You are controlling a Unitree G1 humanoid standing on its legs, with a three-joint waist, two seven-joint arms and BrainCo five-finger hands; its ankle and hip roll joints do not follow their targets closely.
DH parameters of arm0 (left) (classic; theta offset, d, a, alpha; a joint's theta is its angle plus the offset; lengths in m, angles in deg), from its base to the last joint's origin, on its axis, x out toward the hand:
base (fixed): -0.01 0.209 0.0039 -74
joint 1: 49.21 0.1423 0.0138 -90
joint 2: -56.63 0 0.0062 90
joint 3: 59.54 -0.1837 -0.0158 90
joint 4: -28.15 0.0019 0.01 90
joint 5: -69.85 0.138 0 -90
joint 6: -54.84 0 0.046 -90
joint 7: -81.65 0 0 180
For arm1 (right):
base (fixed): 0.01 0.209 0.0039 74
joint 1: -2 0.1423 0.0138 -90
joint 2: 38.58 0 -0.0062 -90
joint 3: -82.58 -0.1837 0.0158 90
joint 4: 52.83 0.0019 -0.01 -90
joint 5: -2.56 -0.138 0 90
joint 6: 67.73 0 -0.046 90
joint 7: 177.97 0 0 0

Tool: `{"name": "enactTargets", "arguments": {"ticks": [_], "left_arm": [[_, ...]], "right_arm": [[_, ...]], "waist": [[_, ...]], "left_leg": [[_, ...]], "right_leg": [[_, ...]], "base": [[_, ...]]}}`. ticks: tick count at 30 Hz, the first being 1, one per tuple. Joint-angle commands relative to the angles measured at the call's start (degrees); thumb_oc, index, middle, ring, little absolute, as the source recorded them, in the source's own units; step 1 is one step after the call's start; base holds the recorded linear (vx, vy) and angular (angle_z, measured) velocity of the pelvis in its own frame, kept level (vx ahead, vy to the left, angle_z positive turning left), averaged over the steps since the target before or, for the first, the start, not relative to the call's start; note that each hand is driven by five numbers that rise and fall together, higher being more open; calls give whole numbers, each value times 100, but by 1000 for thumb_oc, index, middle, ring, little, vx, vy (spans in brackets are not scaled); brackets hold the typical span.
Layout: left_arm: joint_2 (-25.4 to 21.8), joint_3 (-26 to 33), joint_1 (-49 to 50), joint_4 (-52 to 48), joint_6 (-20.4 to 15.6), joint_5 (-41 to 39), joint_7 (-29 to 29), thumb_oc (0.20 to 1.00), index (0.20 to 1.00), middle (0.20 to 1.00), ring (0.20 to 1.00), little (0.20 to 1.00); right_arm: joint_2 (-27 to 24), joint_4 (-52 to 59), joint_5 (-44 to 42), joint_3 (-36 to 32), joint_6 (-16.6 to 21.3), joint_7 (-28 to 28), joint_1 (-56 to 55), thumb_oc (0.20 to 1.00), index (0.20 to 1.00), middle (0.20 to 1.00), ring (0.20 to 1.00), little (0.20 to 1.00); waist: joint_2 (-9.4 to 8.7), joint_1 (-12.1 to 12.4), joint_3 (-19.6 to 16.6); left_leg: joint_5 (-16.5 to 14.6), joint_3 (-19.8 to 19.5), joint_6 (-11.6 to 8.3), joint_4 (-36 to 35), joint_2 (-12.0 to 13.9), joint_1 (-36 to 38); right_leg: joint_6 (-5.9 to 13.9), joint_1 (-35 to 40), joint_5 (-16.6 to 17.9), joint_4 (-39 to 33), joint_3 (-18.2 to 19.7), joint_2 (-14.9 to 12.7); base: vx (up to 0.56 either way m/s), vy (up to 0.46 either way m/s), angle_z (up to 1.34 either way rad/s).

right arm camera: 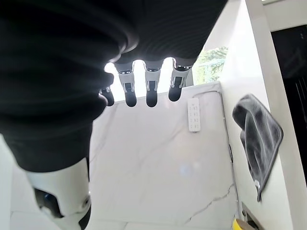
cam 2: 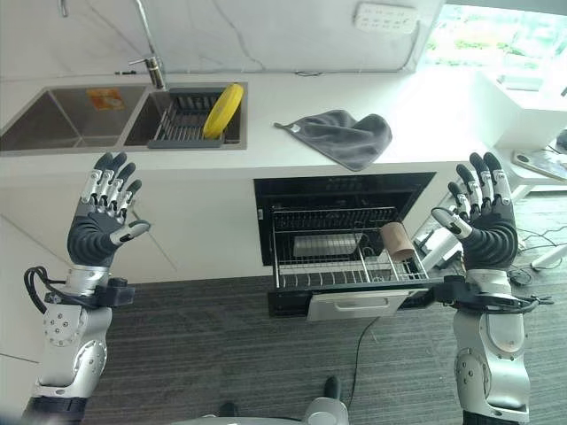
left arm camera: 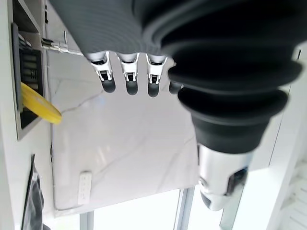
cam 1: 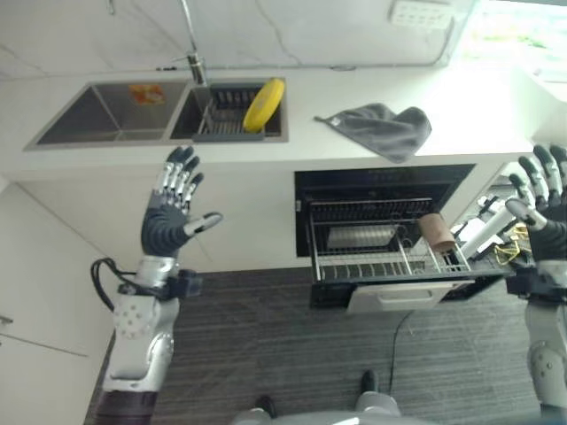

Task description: Place the dishes in the dishwasher.

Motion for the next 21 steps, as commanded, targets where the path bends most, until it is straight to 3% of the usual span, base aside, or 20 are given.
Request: {"name": "enactTargets", "arguments": {"ticks": [1,4,5,8,11,13,15,21], "left_arm": [[-134,256,-156,-341,-144,-24,6,1000,1000,1000,1000,1000],[-116,374,-54,-413,-6,7,47,1000,1000,1000,1000,1000],[-134,377,-38,-443,25,29,16,1000,1000,1000,1000,1000],[-230,369,-97,-447,201,-188,153,1000,1000,1000,1000,1000],[-169,307,-62,-478,214,-254,312,1000,1000,1000,1000,1000],[-173,251,-89,-431,182,-248,352,1000,1000,1000,1000,1000],[-153,87,-159,-414,198,-329,335,1000,1000,1000,1000,1000],[-67,-70,-159,-456,347,-512,186,1000,1000,1000,1000,1000]], "right_arm": [[-353,67,87,-141,194,-167,387,1000,1000,1000,1000,1000],[-199,79,287,95,-16,-103,434,1000,1000,1000,1000,1000],[-213,77,311,134,-46,-130,451,1000,1000,1000,1000,1000],[-396,4,78,3,-59,-206,312,1000,1000,1000,1000,1000],[-405,-55,-68,-66,108,-132,123,1000,1000,1000,1000,1000],[-345,-95,-89,4,242,-124,76,1000,1000,1000,1000,1000],[-348,-195,-139,29,284,-225,99,1000,1000,1000,1000,1000],[-230,-110,112,352,179,-419,229,1000,1000,1000,1000,1000]], "waist": [[251,77,-31],[252,349,-14],[247,363,3],[161,227,14],[109,82,39],[142,-15,68],[196,-62,25],[305,-112,-112]], "left_leg": [[230,-455,-320,-325,487,-79],[122,-406,-165,-318,374,-52],[105,-382,-126,-323,365,-41],[126,-532,-76,-325,216,-27],[95,-583,-105,-325,118,78],[77,-573,-81,-325,108,130],[66,-571,-111,-325,108,183],[-60,-437,-191,-17,114,264]], "right_leg": [[-57,212,-1172,686,-267,421],[-59,225,-1082,1291,-701,331],[-49,186,-1137,1388,-676,441],[-194,173,-1435,1027,-234,1282],[-303,152,-1269,378,-3,1620],[-306,74,-1200,407,172,1679],[-417,205,-1341,152,205,1793],[-559,576,-1352,-238,243,1856]], "base": [[211,428,39],[162,300,-14],[94,137,-38],[143,36,-15],[114,-103,20],[93,-172,3],[107,-264,1],[139,-231,3]]}}
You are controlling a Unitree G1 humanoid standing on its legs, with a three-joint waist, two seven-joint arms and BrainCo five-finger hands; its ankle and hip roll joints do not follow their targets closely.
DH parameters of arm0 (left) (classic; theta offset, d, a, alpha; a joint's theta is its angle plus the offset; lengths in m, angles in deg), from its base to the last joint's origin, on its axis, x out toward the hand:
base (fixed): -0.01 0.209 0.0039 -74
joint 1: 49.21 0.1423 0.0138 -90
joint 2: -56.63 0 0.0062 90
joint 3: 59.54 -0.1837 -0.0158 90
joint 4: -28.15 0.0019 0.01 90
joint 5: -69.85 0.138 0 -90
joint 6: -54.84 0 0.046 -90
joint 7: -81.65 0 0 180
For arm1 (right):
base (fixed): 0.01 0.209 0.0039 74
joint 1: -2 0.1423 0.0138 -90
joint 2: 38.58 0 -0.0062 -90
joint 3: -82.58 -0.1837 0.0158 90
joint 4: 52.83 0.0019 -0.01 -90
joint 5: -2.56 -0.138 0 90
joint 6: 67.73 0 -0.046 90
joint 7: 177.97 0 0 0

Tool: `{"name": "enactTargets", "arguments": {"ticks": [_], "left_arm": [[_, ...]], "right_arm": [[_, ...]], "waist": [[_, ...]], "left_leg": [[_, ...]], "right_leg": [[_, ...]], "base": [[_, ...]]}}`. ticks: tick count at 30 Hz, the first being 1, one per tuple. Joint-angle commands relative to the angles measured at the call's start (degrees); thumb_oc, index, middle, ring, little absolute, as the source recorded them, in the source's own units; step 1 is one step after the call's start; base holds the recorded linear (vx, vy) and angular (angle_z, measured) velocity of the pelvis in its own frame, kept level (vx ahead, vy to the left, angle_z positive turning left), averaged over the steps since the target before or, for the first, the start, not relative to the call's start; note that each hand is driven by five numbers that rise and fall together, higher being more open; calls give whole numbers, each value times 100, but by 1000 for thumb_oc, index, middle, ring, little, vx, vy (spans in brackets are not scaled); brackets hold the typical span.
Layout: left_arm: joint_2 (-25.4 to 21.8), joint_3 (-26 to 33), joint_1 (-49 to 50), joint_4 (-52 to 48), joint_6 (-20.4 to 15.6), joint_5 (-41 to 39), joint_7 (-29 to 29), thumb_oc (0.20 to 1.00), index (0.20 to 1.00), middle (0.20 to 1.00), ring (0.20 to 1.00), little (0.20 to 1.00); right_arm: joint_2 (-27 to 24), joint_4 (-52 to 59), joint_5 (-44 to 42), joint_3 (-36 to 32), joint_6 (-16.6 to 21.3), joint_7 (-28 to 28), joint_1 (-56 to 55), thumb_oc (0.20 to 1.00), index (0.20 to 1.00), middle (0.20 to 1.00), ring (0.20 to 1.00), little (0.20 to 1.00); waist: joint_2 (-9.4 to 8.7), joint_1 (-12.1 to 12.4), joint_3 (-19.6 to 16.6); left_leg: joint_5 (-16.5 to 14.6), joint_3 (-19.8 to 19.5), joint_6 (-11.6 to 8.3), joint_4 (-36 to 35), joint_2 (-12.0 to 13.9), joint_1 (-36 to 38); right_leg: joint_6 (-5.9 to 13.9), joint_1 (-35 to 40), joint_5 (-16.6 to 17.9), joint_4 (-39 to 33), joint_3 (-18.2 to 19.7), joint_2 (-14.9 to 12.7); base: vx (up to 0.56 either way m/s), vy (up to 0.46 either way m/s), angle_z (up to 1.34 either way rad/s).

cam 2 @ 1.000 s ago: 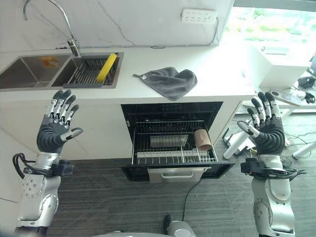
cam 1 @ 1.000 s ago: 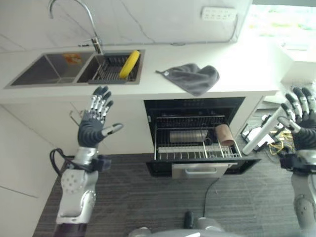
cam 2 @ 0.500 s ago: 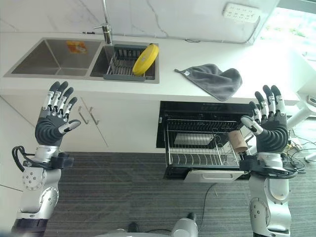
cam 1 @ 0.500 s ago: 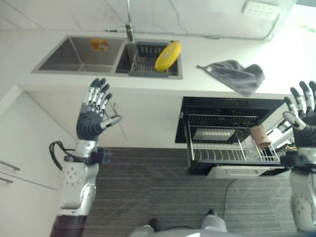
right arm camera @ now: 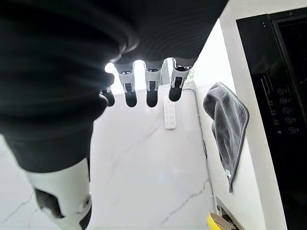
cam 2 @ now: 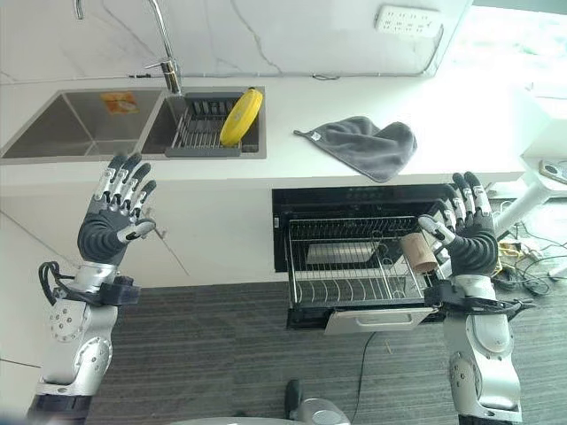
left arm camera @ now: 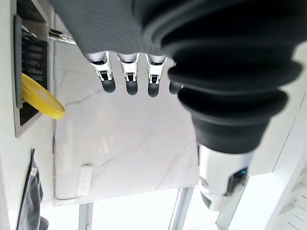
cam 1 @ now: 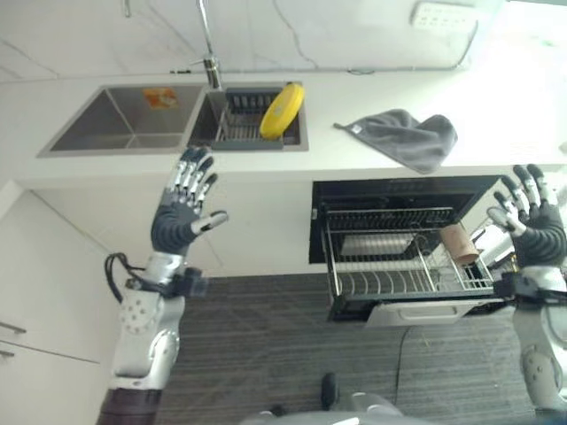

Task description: Place the dishes in the dishwasher.

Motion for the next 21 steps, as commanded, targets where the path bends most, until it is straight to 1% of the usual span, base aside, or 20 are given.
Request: {"name": "enactTargets", "arguments": {"ticks": [1,2,4,5,6,7,9,10,11,13,14,15,16,17,18,19,20,21], "left_arm": [[-214,34,-113,-244,-123,-288,-63,1000,1000,1000,1000,1000],[-203,36,-101,-249,-122,-316,-33,1000,1000,1000,1000,1000],[-174,54,-17,-286,-189,-375,54,1000,1000,1000,1000,1000],[-167,75,26,-302,-214,-463,108,1000,1000,1000,1000,1000],[-164,91,58,-309,-234,-524,149,1000,1000,1000,1000,1000],[-148,110,89,-333,-249,-627,217,1000,1000,1000,1000,1000],[-102,101,105,-357,-270,-726,277,1000,1000,1000,1000,1000],[-80,74,72,-342,-251,-753,283,1000,1000,1000,1000,1000],[-75,59,65,-340,-245,-763,284,1000,1000,1000,1000,1000],[-111,38,105,-298,-320,-847,288,1000,1000,1000,1000,1000],[-134,-1,107,-268,-380,-886,212,1000,1000,1000,1000,1000],[-139,-40,117,-192,-467,-953,187,1000,1000,1000,1000,1000],[-132,-54,123,-180,-490,-953,187,1000,1000,1000,1000,1000],[-105,-72,152,-155,-543,-975,223,1000,1000,1000,1000,1000],[-99,-64,182,-148,-580,-1001,261,1000,1000,1000,1000,1000],[-98,-50,215,-138,-640,-1044,307,1000,1000,1000,1000,1000],[-94,-33,252,-170,-681,-1093,284,1000,1000,1000,1000,1000],[-87,-6,243,-200,-659,-1120,248,1000,1000,1000,1000,1000]], "right_arm": [[58,415,7,-190,374,-46,247,1000,1000,1000,1000,1000],[55,405,0,-200,373,-28,240,1000,1000,1000,1000,1000],[34,406,-72,-246,386,21,193,1000,1000,1000,1000,1000],[16,405,-84,-284,384,55,164,1000,1000,1000,1000,1000],[1,397,-93,-311,389,82,143,1000,1000,1000,1000,1000],[-28,384,-96,-344,408,113,122,1000,1000,1000,1000,1000],[-41,379,-28,-352,427,122,140,1000,1000,1000,1000,1000],[-48,348,2,-358,410,98,206,1000,1000,1000,1000,1000],[-61,349,10,-347,385,72,246,1000,1000,1000,1000,1000],[-90,359,60,-322,346,83,280,1000,1000,1000,1000,1000],[-128,348,84,-298,369,130,254,1000,1000,1000,1000,1000],[-210,321,55,-343,404,182,182,1000,1000,1000,1000,1000],[-232,311,30,-361,407,194,178,1000,1000,1000,1000,1000],[-286,286,-12,-411,417,224,174,1000,1000,1000,1000,1000],[-327,271,-35,-456,412,251,179,1000,1000,1000,1000,1000],[-392,251,-70,-523,421,304,170,1000,1000,1000,1000,1000],[-438,236,-80,-569,439,364,158,1000,1000,1000,1000,1000],[-428,246,-72,-589,461,380,148,1000,1000,1000,1000,1000]], "waist": [[-31,-59,-166],[-36,-61,-164],[-83,-68,-129],[-132,-74,-108],[-157,-75,-93],[-184,-76,-59],[-185,-80,-1],[-160,-113,7],[-150,-124,7],[-56,-144,-19],[18,-156,-34],[89,-176,-33],[99,-176,-30],[127,-182,-23],[144,-181,-14],[147,-179,0],[122,-175,18],[111,-167,16]], "left_leg": [[118,-351,-165,73,-15,-320],[97,-347,-197,179,-1,-358],[-38,-279,-289,627,65,-515],[-128,-211,-323,1028,97,-652],[-136,-195,-347,1344,120,-770],[-47,-186,-421,1922,192,-1032],[101,-151,-496,2432,351,-1366],[129,56,-480,2106,546,-1312],[149,129,-463,1875,585,-1229],[303,216,-478,1045,700,-1053],[591,247,-557,252,749,-934],[1026,316,-714,-279,936,-957],[1089,325,-744,-308,987,-1000],[1230,392,-801,-314,1120,-1112],[1305,449,-819,-314,1182,-1150],[1297,533,-807,-293,1219,-1172],[1181,579,-767,-252,1208,-1133],[1147,630,-752,-220,1210,-1135]], "right_leg": [[488,109,-477,310,302,-219],[477,140,-457,251,311,-226],[435,211,-380,82,314,-263],[403,236,-346,22,309,-306],[377,236,-333,5,308,-323],[325,232,-314,-11,284,-344],[260,246,-290,-30,221,-351],[278,261,-324,-2,127,-353],[294,263,-345,15,101,-365],[343,301,-407,-8,87,-342],[396,377,-442,-96,98,-325],[410,541,-512,-230,111,-288],[407,569,-529,-239,102,-284],[390,633,-585,-246,65,-279],[381,669,-619,-239,29,-288],[381,707,-662,-212,-20,-337],[414,759,-722,-170,-66,-431],[454,773,-752,-102,-116,-522]], "base": [[119,-257,-3],[77,-225,-4],[73,-271,-2],[44,-221,-2],[17,-208,-4],[-2,-161,-2],[33,-105,3],[92,5,2],[132,99,7],[162,187,26],[291,355,24],[270,330,7],[266,316,4],[181,215,-10],[248,303,-20],[275,350,-24],[310,415,-23],[340,465,-19]]}}
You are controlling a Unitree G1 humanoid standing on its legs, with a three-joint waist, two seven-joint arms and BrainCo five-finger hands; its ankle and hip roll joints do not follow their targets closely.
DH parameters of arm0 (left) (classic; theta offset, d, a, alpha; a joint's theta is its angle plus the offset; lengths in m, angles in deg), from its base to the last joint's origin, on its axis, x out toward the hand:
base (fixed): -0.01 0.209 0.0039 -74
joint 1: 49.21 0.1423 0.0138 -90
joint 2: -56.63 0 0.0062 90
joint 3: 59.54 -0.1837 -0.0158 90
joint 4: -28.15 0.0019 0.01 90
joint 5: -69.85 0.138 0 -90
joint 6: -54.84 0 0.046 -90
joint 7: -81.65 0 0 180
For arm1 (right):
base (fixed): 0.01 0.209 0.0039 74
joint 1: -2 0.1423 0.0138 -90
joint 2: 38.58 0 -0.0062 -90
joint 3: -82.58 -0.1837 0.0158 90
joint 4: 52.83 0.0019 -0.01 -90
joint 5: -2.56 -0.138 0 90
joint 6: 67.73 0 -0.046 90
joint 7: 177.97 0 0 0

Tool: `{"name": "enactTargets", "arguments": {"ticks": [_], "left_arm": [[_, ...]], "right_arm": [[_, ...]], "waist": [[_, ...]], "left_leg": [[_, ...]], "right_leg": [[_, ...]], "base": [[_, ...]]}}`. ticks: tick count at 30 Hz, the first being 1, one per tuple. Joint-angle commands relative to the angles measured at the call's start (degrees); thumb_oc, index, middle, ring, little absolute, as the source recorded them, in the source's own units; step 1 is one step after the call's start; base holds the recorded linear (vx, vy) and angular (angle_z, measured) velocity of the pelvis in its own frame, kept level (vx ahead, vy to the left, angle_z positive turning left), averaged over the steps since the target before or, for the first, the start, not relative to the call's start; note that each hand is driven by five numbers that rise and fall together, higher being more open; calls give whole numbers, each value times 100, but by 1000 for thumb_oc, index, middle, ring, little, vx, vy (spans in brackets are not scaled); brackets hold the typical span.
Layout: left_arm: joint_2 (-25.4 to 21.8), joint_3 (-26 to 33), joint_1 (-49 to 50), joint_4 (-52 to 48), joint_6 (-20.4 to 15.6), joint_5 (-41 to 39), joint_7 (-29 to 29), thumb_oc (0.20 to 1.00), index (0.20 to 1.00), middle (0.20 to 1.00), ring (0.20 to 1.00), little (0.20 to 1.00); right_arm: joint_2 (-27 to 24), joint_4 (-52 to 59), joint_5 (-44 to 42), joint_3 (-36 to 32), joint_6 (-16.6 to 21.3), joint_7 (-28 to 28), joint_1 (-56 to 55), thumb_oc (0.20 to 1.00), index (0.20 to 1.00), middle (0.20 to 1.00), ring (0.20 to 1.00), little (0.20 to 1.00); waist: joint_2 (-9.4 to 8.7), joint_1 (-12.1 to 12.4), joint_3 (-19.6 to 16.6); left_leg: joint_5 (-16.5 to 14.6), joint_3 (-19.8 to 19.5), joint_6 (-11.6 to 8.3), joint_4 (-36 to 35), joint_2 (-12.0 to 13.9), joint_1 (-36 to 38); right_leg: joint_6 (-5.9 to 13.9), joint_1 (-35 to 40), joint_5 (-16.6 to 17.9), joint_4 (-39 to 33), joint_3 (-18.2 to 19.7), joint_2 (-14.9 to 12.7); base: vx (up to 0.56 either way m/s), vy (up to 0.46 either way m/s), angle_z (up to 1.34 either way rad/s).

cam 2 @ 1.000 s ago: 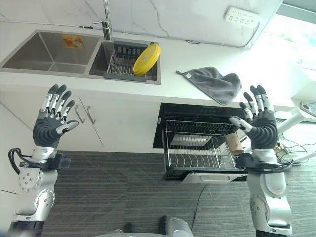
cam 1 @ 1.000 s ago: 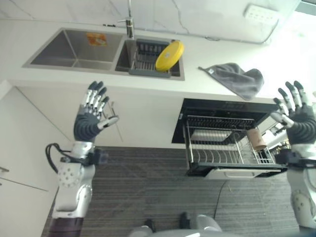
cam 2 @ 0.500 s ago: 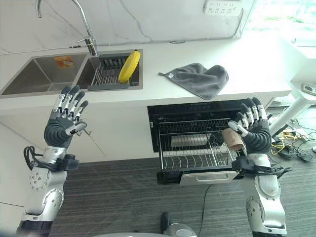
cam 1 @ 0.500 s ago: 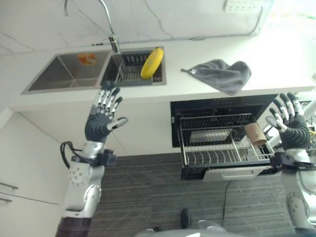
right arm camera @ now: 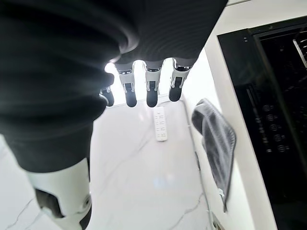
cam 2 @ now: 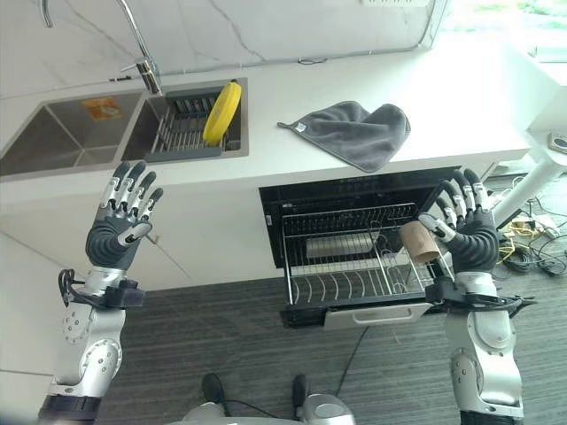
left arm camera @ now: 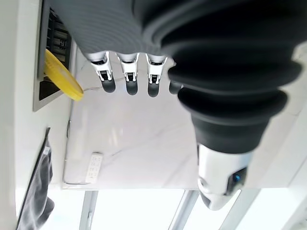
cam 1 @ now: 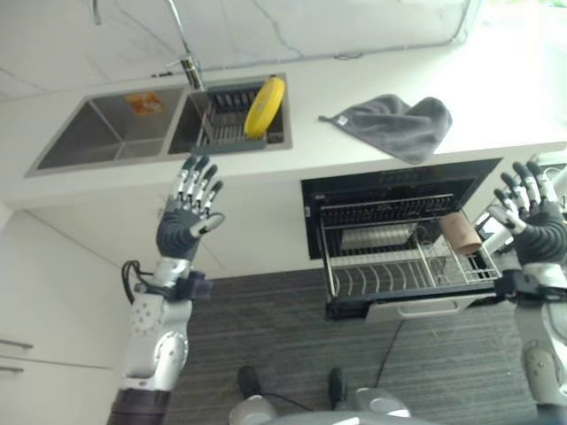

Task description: Place the dishes in the dishwasher.

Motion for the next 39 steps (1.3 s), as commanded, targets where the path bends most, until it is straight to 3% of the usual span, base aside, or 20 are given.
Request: {"name": "enactTargets", "arguments": {"ticks": [1,6,10,15,17,19,20,21,23,25,27,33,39], "left_arm": [[-276,153,190,-532,-481,-423,-17,1000,1000,1000,1000,1000],[-277,162,-147,-528,-232,-348,63,1000,1000,1000,1000,1000],[-298,148,-351,-537,0,-320,23,1000,1000,1000,1000,1000],[-316,116,-288,-645,175,-325,77,1000,1000,1000,1000,1000],[-287,7,-253,-696,303,-475,110,1000,1000,1000,1000,1000],[-275,26,-217,-743,359,-515,137,1000,1000,1000,1000,1000],[-238,-14,-238,-794,363,-415,78,1000,1000,1000,1000,1000],[-265,-47,-342,-788,440,-478,64,1000,1000,1000,1000,1000],[-270,-16,-489,-727,552,-520,73,1000,1000,1000,1000,1000],[-255,15,-457,-727,647,-582,231,1000,1000,1000,1000,1000],[-273,-63,-376,-752,712,-622,355,1000,1000,1000,1000,1000],[-178,-230,-313,-703,747,-719,290,1000,1000,1000,1000,1000],[-170,-267,-175,-687,734,-868,354,1000,1000,1000,1000,1000]], "right_arm": [[-158,398,-139,-168,467,154,84,1000,1000,1000,1000,1000],[92,448,31,-166,498,-13,119,1000,1000,1000,1000,1000],[200,508,191,-61,376,-213,342,1000,1000,1000,1000,1000],[206,545,406,-59,231,-298,342,1000,1000,1000,1000,1000],[96,543,395,-164,203,-166,220,1000,1000,1000,1000,1000],[4,551,319,-172,151,-75,209,1000,1000,1000,1000,1000],[-127,500,259,-149,70,-27,326,1000,1000,1000,1000,1000],[-276,456,178,-199,-16,-58,392,1000,1000,1000,1000,1000],[-416,403,-8,-304,-9,-19,389,1000,1000,1000,1000,1000],[-411,411,-168,-379,79,-85,285,1000,1000,1000,1000,1000],[-229,489,-53,-231,139,-244,236,1000,1000,1000,1000,1000],[88,398,282,114,212,-569,345,1000,1000,1000,1000,1000],[130,405,178,-42,194,-408,101,1000,1000,1000,1000,1000]], "waist": [[-244,73,-291],[-386,256,-431],[-433,347,-499],[-481,435,-555],[-550,468,-543],[-544,533,-509],[-569,547,-449],[-666,511,-402],[-788,462,-319],[-843,327,-241],[-752,200,-228],[-461,68,-416],[-376,-172,-478]], "left_leg": [[319,177,301,185,-333,-43],[25,-34,602,119,-817,170],[-174,-174,785,59,-1084,287],[-340,-251,952,59,-1265,335],[-450,-470,1091,59,-1343,363],[-499,-478,1126,59,-1293,413],[-499,-469,1121,59,-1230,437],[-471,-549,1095,59,-1287,427],[-480,-591,1023,59,-1331,512],[-571,-620,972,59,-1358,674],[-727,-633,1013,59,-1436,893],[-808,-539,971,177,-1516,1103],[-906,-260,792,863,-1258,956]], "right_leg": [[679,343,-572,266,-129,-583],[1118,279,-504,665,-226,-1085],[1286,92,-316,1048,-298,-1305],[1317,-101,-56,1553,-388,-1376],[1295,-435,221,2386,-313,-1389],[1259,-626,200,2894,-468,-1415],[1195,-846,-49,3151,-427,-1159],[1126,-930,-192,2753,-410,-770],[1029,-1002,-121,2005,-632,-686],[1037,-1126,152,1313,-451,-624],[1050,-1236,315,1076,-287,-571],[783,-665,-34,704,-55,-353],[609,-508,-194,640,152,-216]], "base": [[301,413,-17],[302,378,-8],[192,282,30],[160,306,26],[223,456,36],[127,240,14],[141,120,-18],[170,14,-26],[147,-153,-13],[200,-276,16],[294,-440,44],[201,-282,8],[95,-213,-27]]}}
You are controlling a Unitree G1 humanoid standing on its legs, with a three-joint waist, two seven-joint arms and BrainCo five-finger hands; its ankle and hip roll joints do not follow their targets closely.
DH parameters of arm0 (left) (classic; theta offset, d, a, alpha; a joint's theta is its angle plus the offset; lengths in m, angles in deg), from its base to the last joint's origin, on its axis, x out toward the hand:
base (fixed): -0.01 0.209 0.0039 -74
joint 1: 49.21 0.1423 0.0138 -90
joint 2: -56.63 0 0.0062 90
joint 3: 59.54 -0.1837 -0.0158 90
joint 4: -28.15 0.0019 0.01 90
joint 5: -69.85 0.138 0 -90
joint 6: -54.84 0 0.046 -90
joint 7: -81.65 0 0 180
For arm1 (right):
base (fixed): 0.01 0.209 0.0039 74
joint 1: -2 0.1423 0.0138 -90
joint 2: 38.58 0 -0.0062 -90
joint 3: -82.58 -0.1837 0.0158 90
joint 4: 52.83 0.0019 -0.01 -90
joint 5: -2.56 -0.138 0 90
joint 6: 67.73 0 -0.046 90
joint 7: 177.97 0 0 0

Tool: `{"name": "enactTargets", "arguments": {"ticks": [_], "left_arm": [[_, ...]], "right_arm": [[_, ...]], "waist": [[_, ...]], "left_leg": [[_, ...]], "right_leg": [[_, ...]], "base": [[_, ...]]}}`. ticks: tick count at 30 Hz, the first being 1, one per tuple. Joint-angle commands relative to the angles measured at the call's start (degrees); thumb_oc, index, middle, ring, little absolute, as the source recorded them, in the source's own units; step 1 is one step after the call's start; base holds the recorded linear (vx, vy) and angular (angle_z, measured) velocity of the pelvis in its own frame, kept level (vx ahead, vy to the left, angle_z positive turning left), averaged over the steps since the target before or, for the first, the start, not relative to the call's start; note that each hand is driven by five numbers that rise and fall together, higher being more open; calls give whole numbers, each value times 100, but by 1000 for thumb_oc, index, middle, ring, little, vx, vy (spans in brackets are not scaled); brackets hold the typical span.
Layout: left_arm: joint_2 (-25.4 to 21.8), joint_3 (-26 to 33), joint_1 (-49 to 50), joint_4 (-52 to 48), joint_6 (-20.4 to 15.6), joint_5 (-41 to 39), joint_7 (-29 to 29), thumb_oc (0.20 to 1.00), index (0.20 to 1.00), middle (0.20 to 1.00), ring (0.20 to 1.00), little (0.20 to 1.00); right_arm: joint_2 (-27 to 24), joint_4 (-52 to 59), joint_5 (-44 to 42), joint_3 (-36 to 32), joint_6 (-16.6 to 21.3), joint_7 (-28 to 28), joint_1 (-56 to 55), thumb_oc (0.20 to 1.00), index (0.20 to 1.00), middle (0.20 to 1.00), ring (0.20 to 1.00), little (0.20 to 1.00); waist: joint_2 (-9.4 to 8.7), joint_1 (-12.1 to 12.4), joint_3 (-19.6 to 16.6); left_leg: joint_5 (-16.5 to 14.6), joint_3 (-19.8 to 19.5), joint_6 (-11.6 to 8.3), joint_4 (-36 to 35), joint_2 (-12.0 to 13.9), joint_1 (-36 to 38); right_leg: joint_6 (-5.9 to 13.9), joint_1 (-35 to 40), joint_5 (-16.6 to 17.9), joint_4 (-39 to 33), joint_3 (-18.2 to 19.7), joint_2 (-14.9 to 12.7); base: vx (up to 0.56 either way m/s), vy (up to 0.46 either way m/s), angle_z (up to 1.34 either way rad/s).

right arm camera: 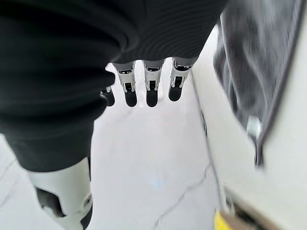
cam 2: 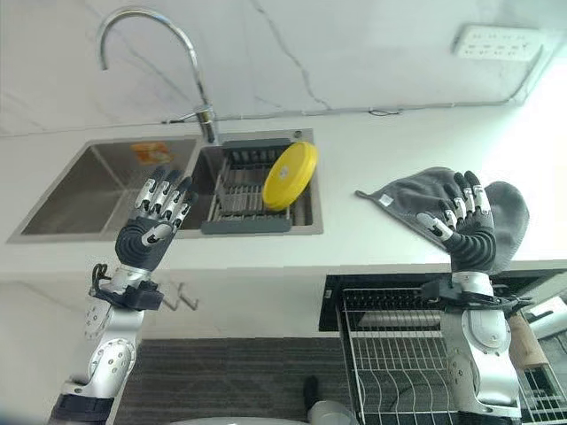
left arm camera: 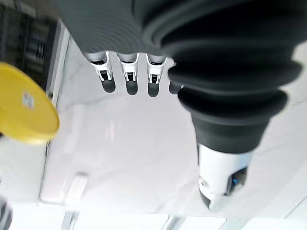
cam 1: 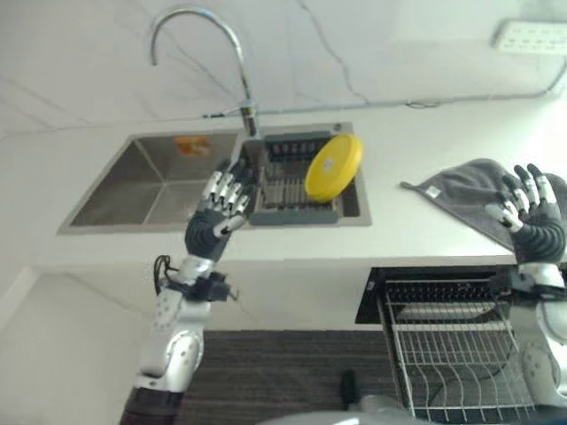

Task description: Place the dishes in the dishwasher.

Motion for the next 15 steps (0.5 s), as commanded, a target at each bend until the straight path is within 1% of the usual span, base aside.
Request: {"name": "enactTargets", "arguments": {"ticks": [1,2,3,4,6,7,8,10,11,13,15], "left_arm": [[-411,155,-24,-254,-198,-270,203,1000,1000,1000,1000,1000],[-402,140,17,-263,-203,-279,271,1000,1000,1000,1000,1000],[-373,112,34,-303,-198,-251,274,1000,1000,1000,1000,1000],[-332,85,45,-330,-183,-216,291,1000,1000,1000,1000,1000],[-307,69,57,-337,-189,-172,304,1000,1000,1000,1000,1000],[-316,69,84,-351,-211,-204,290,1000,1000,1000,1000,1000],[-353,119,123,-351,-235,-296,314,1000,1000,1000,1000,1000],[-341,140,137,-327,-295,-267,308,1000,1000,1000,1000,1000],[-328,118,118,-325,-298,-220,280,1000,1000,1000,1000,1000],[-379,158,67,-254,-333,-224,283,1000,1000,1000,1000,1000],[-379,181,70,-241,-352,-237,286,1000,1000,1000,1000,1000]], "right_arm": [[21,257,-109,-372,371,101,83,1000,1000,1000,1000,1000],[-13,248,-172,-414,367,110,41,1000,1000,1000,1000,1000],[-21,249,-148,-429,351,122,31,1000,1000,1000,1000,1000],[-33,250,-115,-430,339,123,43,1000,1000,1000,1000,1000],[-56,234,-109,-379,306,119,142,1000,1000,1000,1000,1000],[-53,189,-46,-315,287,123,264,1000,1000,1000,1000,1000],[-50,179,-46,-262,345,144,284,1000,1000,1000,1000,1000],[-77,224,-68,-201,368,148,280,1000,1000,1000,1000,1000],[-85,242,-89,-199,356,153,288,1000,1000,1000,1000,1000],[-39,292,-176,-295,363,163,224,1000,1000,1000,1000,1000],[-1,313,-153,-317,312,164,195,1000,1000,1000,1000,1000]], "waist": [[-372,-47,7],[-396,-28,41],[-411,-3,64],[-420,33,97],[-419,77,125],[-387,111,140],[-346,163,169],[-356,206,163],[-322,212,131],[-238,189,20],[-231,188,-3]], "left_leg": [[-196,46,142,767,-435,-599],[-6,-65,30,1321,-395,-831],[114,-198,-35,1689,-391,-1037],[225,-321,-68,1813,-376,-1238],[125,-341,1,1457,-377,-1315],[44,-299,68,878,-374,-1245],[215,-344,46,471,-360,-1251],[121,-540,118,367,-467,-1218],[130,-548,124,125,-486,-1080],[186,-440,92,-375,-480,-701],[157,-431,106,-394,-498,-661]], "right_leg": [[344,158,-857,579,108,-110],[274,195,-863,559,157,-99],[234,214,-853,549,194,-97],[223,246,-841,538,241,-94],[267,287,-840,521,304,-110],[331,334,-845,472,371,-127],[367,425,-872,416,424,-143],[381,470,-898,371,489,-205],[409,467,-897,358,438,-226],[523,438,-862,326,184,-317],[537,418,-883,370,159,-327]], "base": [[58,-262,-6],[24,-176,6],[20,-130,5],[26,-53,-1],[52,54,-12],[89,162,-20],[89,189,-19],[36,173,-28],[21,203,-62],[56,262,-49],[42,172,-3]]}}
